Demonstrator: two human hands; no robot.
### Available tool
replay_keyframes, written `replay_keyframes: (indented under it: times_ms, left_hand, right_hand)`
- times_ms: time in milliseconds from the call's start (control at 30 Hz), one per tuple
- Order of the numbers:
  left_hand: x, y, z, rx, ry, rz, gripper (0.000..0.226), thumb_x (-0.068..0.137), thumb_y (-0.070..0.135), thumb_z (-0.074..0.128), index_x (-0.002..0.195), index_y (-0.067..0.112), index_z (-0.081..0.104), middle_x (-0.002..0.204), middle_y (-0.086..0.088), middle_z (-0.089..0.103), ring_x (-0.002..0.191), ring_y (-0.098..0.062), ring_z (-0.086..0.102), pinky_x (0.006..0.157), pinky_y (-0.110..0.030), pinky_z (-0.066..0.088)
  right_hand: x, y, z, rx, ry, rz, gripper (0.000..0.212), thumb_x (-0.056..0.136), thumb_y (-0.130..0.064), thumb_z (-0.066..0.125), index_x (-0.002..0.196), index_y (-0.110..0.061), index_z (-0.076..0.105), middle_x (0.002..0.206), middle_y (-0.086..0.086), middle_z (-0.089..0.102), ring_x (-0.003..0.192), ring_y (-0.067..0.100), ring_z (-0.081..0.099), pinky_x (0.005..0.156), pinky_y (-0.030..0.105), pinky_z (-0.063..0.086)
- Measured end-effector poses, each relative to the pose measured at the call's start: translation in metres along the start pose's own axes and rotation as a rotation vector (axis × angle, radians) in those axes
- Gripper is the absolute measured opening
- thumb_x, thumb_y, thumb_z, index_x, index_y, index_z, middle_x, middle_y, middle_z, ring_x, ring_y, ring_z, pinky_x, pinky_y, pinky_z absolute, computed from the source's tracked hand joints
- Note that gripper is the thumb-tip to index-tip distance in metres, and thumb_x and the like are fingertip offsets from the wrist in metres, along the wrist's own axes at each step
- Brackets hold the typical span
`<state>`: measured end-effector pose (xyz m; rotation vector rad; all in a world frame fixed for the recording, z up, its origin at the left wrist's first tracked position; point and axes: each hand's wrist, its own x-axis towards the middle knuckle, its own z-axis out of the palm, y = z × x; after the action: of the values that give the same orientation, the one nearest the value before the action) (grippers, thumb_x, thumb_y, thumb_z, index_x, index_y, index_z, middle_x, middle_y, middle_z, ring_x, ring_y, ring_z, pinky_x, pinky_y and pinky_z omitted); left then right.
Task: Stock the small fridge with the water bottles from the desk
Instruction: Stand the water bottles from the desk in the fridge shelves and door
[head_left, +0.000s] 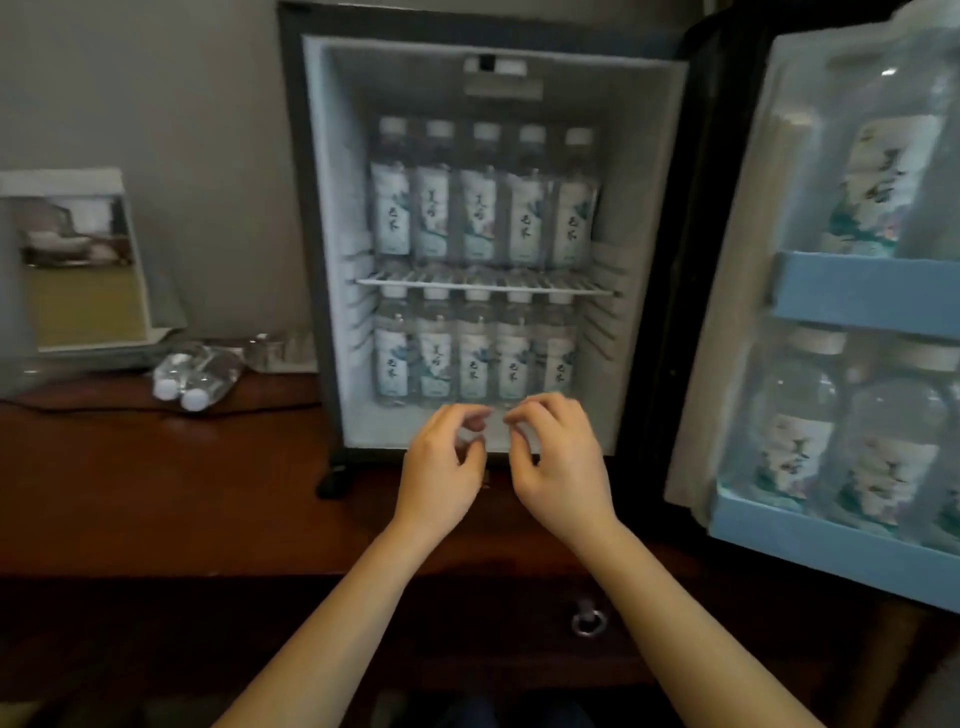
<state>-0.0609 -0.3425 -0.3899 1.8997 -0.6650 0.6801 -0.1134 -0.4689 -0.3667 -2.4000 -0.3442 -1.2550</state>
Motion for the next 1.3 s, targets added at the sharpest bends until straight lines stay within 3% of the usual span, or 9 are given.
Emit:
replay_keyframes:
  times_ms: [200,333,433,633,800,1033,1167,1300]
  left_hand:
    - [-0.005,-0.082,-0.08,0.145,0.137,-0.171,0.03,0.083,-0.002,0.059,0.104,0.019,0.064,0.091,0.015,0.056,0.072,-0.001,0.058,0.066,-0.007,0.044]
    - [-0.003,-0.131,-0.134,0.211,0.203,-0.305,0.028,0.084,-0.001,0.058,0.105,0.017,0.063,0.096,0.005,0.059,0.076,-0.013,0.064,0.069,-0.03,0.053]
    - [0.005,-0.166,-0.167,0.266,0.242,-0.397,0.026,0.085,0.001,0.057,0.104,0.018,0.062,0.094,0.007,0.058,0.078,-0.017,0.065,0.072,-0.034,0.053]
    - [0.043,-0.248,-0.202,0.31,0.295,-0.604,0.028,0.082,0.003,0.057,0.105,0.018,0.06,0.096,0.004,0.06,0.088,-0.02,0.062,0.078,-0.036,0.05]
    - [0.091,-0.308,-0.223,0.162,0.47,-0.769,0.023,0.082,0.0,0.049,0.097,0.017,0.056,0.1,-0.008,0.063,0.09,-0.035,0.062,0.082,-0.05,0.051]
    - [0.109,-0.351,-0.235,0.232,0.514,-0.658,0.035,0.08,-0.004,0.047,0.103,0.02,0.058,0.105,-0.003,0.062,0.095,-0.028,0.061,0.083,-0.044,0.05]
    - [0.106,-0.354,-0.238,0.176,0.588,-0.614,0.041,0.075,-0.01,0.042,0.098,0.021,0.057,0.102,-0.007,0.063,0.092,-0.033,0.064,0.084,-0.048,0.05]
    - [0.104,-0.352,-0.237,0.213,0.572,-0.6,0.042,0.075,-0.009,0.042,0.103,0.016,0.06,0.104,-0.008,0.063,0.093,-0.033,0.063,0.085,-0.047,0.05]
  right_hand:
    - [0.032,-0.045,0.094,0.135,-0.263,-0.111,0.014,0.085,-0.01,0.054,0.096,-0.01,0.063,0.094,0.006,0.057,0.093,0.024,0.052,0.077,0.033,0.044]
    - [0.053,-0.08,0.152,0.24,-0.355,-0.155,0.016,0.087,-0.013,0.053,0.097,-0.011,0.064,0.096,0.006,0.059,0.096,0.025,0.053,0.08,0.035,0.044]
    - [0.073,-0.104,0.195,0.284,-0.4,-0.151,0.019,0.088,-0.015,0.051,0.103,-0.013,0.064,0.103,0.004,0.058,0.101,0.023,0.05,0.083,0.033,0.044]
    - [0.121,-0.137,0.286,0.192,-0.592,-0.1,0.028,0.091,-0.015,0.046,0.117,-0.014,0.054,0.115,0.008,0.054,0.11,0.027,0.047,0.086,0.037,0.044]
    - [0.148,-0.149,0.359,0.085,-0.819,0.013,0.043,0.092,-0.012,0.043,0.135,-0.019,0.04,0.128,0.014,0.046,0.121,0.035,0.041,0.09,0.042,0.043]
    - [0.168,-0.163,0.44,0.048,-0.86,-0.064,0.046,0.094,-0.018,0.04,0.139,-0.025,0.034,0.131,0.017,0.047,0.119,0.037,0.038,0.091,0.04,0.039]
    - [0.171,-0.173,0.469,0.044,-0.852,-0.062,0.03,0.095,-0.028,0.04,0.123,-0.02,0.048,0.122,0.017,0.055,0.113,0.037,0.043,0.084,0.038,0.039]
    - [0.17,-0.171,0.475,0.048,-0.773,-0.027,0.024,0.093,-0.026,0.049,0.114,-0.016,0.049,0.117,0.019,0.057,0.109,0.038,0.045,0.083,0.037,0.038]
